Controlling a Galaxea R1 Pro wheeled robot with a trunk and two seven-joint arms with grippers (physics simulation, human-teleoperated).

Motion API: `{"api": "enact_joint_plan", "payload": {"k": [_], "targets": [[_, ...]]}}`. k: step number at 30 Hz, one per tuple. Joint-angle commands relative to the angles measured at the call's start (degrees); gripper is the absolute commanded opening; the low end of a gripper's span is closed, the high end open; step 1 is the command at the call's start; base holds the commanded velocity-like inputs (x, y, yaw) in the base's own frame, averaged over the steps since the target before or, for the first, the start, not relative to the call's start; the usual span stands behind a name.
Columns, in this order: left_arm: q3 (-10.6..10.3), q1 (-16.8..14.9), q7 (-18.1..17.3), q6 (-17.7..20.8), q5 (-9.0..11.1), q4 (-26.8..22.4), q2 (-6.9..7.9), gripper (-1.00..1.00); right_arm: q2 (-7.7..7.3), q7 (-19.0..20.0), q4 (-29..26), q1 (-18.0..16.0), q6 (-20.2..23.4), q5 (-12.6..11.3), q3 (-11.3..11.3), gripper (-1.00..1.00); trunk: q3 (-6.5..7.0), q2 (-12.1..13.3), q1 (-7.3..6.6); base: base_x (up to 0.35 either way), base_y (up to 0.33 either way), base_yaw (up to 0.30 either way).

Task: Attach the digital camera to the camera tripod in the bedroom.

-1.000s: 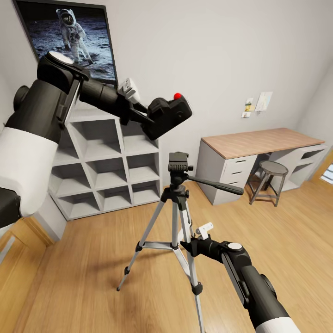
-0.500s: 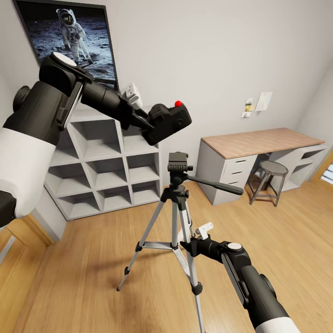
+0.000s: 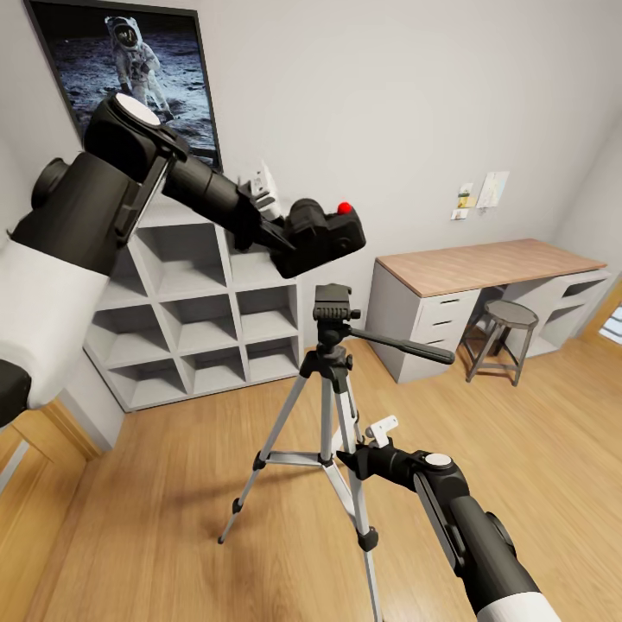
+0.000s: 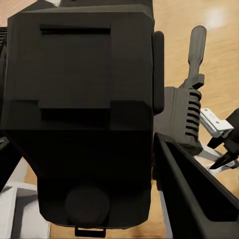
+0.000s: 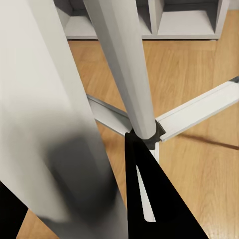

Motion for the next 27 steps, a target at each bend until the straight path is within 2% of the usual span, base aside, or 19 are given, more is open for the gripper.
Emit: {"api": "enact_joint_plan", "payload": {"k": [1,8,13,17,22,27], "targets": [[-0.3,-0.1,-0.5,0.4,-0.7,-0.2,0.04,-1.0,0.01,0.4,4.0,-0.1,-0.5,3.3,-0.2,-1.0,-0.13,-0.1,0.04,0.0,0.0,0.0],[-1.3,-0.1,-0.7,0.4,-1.2,-0.8,-0.08,-1.0,0.01,0.4,4.0,-0.1,-0.5,3.3,-0.2,-1.0,-0.13,-0.1,0.04,0.0,0.0,0.0],[-4.5,-0.1,-0.6,0.4,-1.4,-1.5,-0.65,-1.0,0.01,0.4,4.0,-0.1,-0.5,3.3,-0.2,-1.0,-0.13,-0.1,0.04,0.0,0.0,0.0],[-5.5,-0.1,-0.5,1.1,-1.5,-1.5,-0.96,-1.0,0.01,0.4,4.0,-0.1,-0.5,3.4,-0.2,-1.0,-0.13,-0.1,0.04,0.0,0.0,0.0],[-5.9,-0.1,4.3,2.5,-0.8,-1.0,-1.23,-1.0,0.01,0.4,4.0,-0.1,-0.5,3.4,-0.3,-1.0,-0.13,-0.1,0.04,0.0,0.0,0.0],[-5.8,-0.1,6.1,3.7,-1.1,-1.1,-1.37,-1.0,0.01,0.5,4.0,-0.1,-0.5,3.4,-0.3,-1.0,-0.13,-0.1,0.04,0.0,0.0,0.0]]}}
